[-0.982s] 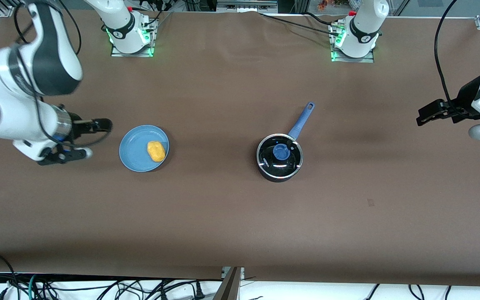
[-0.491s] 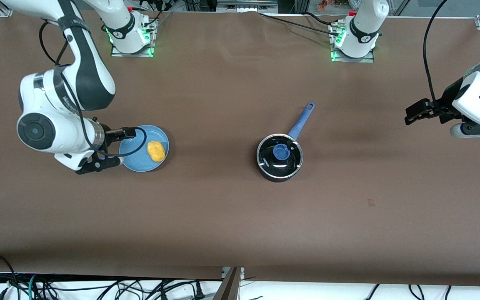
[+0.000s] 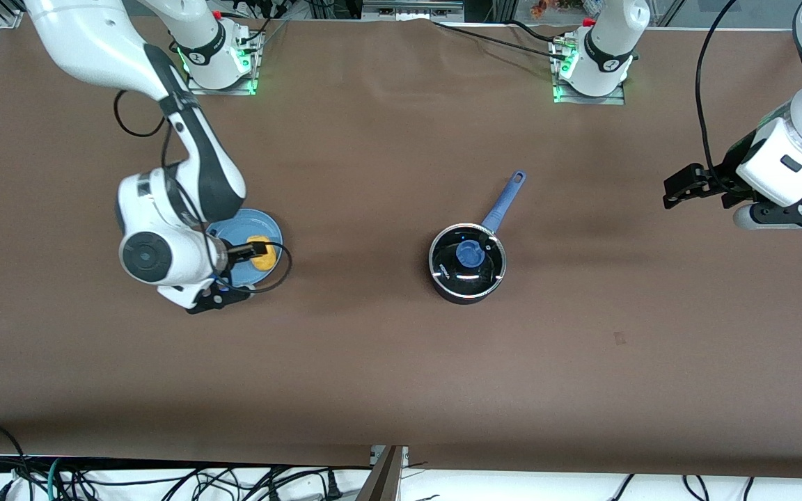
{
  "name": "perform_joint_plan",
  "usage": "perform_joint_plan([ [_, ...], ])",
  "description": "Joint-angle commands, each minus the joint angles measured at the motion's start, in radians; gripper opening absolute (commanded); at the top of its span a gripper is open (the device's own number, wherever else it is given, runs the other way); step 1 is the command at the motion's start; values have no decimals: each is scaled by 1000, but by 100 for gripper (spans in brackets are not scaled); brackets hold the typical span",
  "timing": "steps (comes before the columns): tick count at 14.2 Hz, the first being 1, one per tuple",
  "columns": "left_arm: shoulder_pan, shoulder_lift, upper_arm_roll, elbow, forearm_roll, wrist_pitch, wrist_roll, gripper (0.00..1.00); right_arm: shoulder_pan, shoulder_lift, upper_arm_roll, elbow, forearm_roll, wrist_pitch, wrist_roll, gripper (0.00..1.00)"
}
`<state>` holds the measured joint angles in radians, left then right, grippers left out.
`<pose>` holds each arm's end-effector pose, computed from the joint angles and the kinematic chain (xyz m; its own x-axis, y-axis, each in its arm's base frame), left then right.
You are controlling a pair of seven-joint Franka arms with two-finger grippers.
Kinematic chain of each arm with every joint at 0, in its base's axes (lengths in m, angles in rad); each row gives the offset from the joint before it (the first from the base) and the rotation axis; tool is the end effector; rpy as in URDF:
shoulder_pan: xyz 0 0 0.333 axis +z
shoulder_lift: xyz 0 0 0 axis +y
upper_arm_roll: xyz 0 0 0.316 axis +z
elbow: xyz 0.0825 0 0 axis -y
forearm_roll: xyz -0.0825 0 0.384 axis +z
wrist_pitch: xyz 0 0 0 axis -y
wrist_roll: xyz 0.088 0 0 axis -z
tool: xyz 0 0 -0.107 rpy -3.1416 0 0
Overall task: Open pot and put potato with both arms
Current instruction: 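Lower the right gripper over the yellow potato on the plate, then grasp the potato with the right gripper and lift it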
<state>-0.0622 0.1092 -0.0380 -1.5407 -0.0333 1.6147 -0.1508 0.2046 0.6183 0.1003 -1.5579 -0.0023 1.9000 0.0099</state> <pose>0.5867 -0.0613 0.5801 0.9978 0.0521 -0.0404 0.0534 -0.9981 0.0316 0.6405 0.1925 0.2667 0.9216 0.2783 -0.2705 0.2742 -0.9602 -0.0535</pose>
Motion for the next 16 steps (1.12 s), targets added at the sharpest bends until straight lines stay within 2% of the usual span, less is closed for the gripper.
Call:
perform_joint_plan([
  [1, -2, 9, -2, 8, 15, 39, -7, 100, 16, 0, -4, -46, -10, 65, 31, 100],
  [8, -2, 32, -3, 27, 13, 45, -9, 100, 10, -21, -10, -177, -12, 177, 31, 100],
  [16, -2, 35, -3, 24, 13, 44, 2, 100, 9, -51, -10, -277, 1, 269, 38, 100],
])
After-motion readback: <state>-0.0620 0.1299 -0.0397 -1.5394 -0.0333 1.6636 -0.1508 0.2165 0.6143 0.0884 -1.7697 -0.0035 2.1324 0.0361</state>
